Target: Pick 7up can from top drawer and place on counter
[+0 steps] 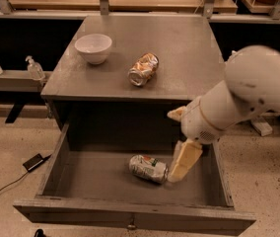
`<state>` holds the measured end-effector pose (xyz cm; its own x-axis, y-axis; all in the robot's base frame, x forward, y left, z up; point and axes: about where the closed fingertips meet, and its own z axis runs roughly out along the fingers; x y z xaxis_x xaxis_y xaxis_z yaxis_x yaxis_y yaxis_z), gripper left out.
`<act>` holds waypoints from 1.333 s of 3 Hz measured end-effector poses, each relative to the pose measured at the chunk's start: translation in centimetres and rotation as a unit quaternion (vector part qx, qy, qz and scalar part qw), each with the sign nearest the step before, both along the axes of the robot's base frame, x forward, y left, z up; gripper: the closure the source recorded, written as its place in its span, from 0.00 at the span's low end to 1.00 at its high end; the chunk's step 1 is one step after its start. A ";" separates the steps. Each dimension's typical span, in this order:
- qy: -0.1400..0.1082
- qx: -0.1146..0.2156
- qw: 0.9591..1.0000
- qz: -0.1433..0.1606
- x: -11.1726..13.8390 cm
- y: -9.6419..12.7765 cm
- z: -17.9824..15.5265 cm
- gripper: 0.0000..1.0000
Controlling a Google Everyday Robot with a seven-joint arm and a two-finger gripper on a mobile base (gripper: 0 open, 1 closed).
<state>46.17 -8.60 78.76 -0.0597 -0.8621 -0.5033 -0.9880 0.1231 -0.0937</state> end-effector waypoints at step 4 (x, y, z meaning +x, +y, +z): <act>-0.063 0.029 0.992 -0.102 8.7 4.4 -13.6 0.00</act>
Offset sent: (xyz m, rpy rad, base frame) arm 0.0877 0.0473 -0.1283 0.1019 -0.1625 -0.2513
